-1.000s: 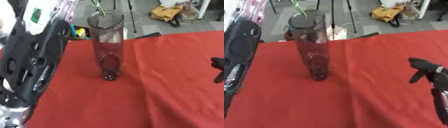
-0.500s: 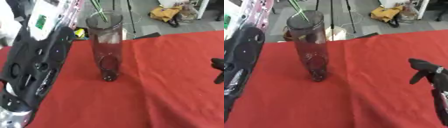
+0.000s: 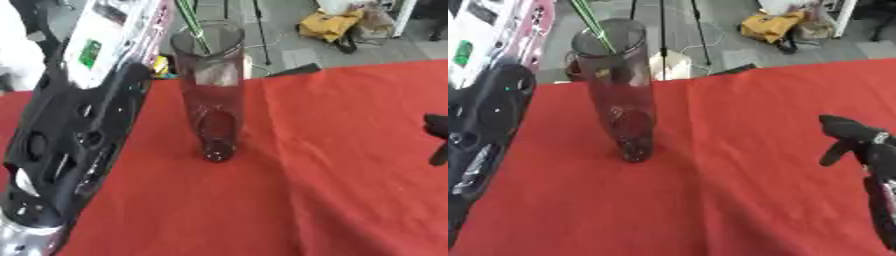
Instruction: Arrange flowers into the vase.
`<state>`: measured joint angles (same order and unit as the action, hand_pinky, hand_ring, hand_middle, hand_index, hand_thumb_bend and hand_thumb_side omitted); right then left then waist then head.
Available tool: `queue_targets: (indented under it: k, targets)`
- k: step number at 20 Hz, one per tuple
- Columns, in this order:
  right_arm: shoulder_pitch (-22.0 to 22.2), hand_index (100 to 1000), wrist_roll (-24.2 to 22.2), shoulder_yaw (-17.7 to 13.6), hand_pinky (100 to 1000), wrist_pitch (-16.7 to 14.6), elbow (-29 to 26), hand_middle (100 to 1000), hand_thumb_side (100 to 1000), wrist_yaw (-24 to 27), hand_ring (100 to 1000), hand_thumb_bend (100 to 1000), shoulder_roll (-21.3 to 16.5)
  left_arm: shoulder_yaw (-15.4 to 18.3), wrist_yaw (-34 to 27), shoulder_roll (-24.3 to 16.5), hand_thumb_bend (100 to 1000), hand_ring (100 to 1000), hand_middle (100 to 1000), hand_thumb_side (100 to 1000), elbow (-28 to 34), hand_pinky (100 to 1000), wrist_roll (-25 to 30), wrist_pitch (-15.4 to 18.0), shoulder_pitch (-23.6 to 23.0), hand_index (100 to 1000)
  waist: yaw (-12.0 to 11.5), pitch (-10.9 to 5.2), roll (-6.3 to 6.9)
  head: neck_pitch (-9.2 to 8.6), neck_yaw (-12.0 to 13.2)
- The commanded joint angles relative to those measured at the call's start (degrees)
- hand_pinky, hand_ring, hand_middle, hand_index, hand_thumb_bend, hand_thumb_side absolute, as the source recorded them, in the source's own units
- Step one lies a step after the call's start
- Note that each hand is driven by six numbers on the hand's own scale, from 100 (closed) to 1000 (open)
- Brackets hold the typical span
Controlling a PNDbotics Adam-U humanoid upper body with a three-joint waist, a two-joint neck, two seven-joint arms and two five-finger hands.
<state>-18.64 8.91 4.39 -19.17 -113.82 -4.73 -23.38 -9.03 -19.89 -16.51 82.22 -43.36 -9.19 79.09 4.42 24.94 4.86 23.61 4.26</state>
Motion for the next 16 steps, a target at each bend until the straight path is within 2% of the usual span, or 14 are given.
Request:
queue_targets:
  k: [1, 3, 6, 8, 11, 12, 13, 16]
  targets:
    - [-0.53, 747, 0.15, -0.43, 836, -0.13, -0.77, 415, 1000, -0.09, 837, 100, -0.26, -0.53, 1.06, -0.5, 219, 100, 100, 683, 0.23, 100, 0.76, -0.68, 0.97, 100, 0.07, -1.25, -0.41, -0.04, 0.54]
    - [-0.57, 747, 0.1, -0.43, 836, -0.09, -0.77, 415, 1000, -0.06, 837, 100, -0.21, -0.56, 1.72, -0.4, 238, 100, 100, 701, 0.13, 100, 1.47, -0.56, 0.96, 100, 0.12, -1.2, -0.42, -0.33, 0.77]
    - [-0.47, 748, 0.14, -0.55, 837, 0.05, -0.77, 414, 1000, -0.22, 836, 100, 0.0, -0.58, 2.89, -0.34, 321, 100, 100, 742, -0.4, 100, 2.39, -0.07, 0.86, 100, 0.22, -1.12, -0.44, -0.7, 0.8]
    - [-0.39, 748, 0.25, -0.63, 837, 0.15, -0.77, 413, 1000, -0.38, 836, 100, 0.13, -0.58, 3.54, -0.28, 326, 100, 100, 758, -0.83, 100, 3.13, -0.02, 0.81, 100, 0.24, -1.08, -0.48, -0.79, 0.78]
    - [-0.35, 749, 0.35, -0.66, 838, 0.27, -0.77, 412, 1000, -0.63, 835, 100, 0.26, -0.63, 4.79, -0.33, 277, 100, 100, 865, -1.21, 100, 4.11, -0.04, 0.7, 100, 0.18, -0.95, -0.47, -0.88, 0.74]
    - [-0.36, 749, 0.35, -0.65, 838, 0.33, -0.77, 412, 1000, -0.7, 835, 100, 0.29, -0.59, 5.16, -0.31, 277, 100, 100, 865, -1.32, 100, 4.4, -0.05, 0.69, 100, 0.17, -0.92, -0.47, -0.92, 0.74]
    - [-0.36, 749, 0.36, -0.65, 838, 0.38, -0.77, 411, 1000, -0.76, 836, 100, 0.32, -0.55, 5.46, -0.31, 218, 100, 100, 940, -1.4, 100, 4.61, -0.06, 0.68, 114, 0.16, -0.89, -0.46, -0.96, 0.73]
    - [-0.33, 750, 0.48, -0.74, 839, 0.55, -0.77, 411, 1000, -0.93, 836, 100, 0.44, -0.59, 6.48, -0.4, 122, 100, 100, 1000, -1.85, 100, 5.1, -0.46, 0.55, 128, 0.13, -0.81, -0.41, -1.06, 0.64]
